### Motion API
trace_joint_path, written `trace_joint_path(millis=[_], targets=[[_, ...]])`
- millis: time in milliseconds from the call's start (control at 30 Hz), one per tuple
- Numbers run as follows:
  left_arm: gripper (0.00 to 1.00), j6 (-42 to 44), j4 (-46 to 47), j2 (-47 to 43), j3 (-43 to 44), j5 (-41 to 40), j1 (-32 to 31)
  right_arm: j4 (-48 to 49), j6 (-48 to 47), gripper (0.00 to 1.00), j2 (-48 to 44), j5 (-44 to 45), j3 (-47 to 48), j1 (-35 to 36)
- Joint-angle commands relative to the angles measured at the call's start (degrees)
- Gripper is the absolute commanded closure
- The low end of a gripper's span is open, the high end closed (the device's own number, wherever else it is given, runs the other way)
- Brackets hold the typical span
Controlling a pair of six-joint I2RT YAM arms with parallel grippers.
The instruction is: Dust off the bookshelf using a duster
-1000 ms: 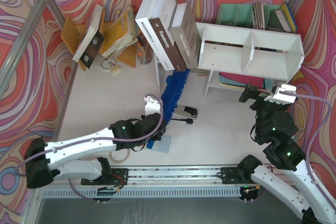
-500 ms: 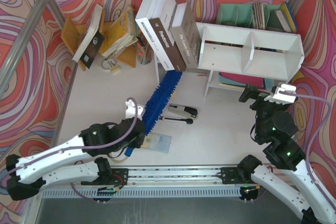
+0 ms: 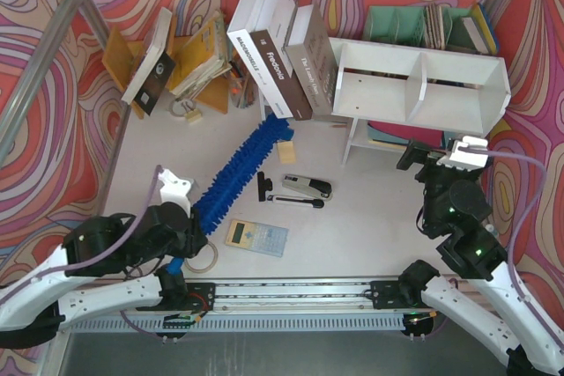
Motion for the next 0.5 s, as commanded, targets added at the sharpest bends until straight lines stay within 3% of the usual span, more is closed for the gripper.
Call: trace_joint_path(millis=[0, 233, 467], targets=[[1.0, -4.5, -10.0, -2.7, 4.8, -1.7, 0.1, 2.7, -1.0, 0.01, 0.5, 1.3, -0.1, 0.0], [1.0, -8.3, -20.9, -5.9, 12.1, -6.5, 0.1, 2.6, -0.9, 0.01, 1.1, 1.3, 0.0, 0.0], [1.0, -4.0, -17.8, -5.6, 16.0, -7.2, 0.1, 2.1, -0.6, 0.01, 0.2, 1.4, -0.1, 0.0]])
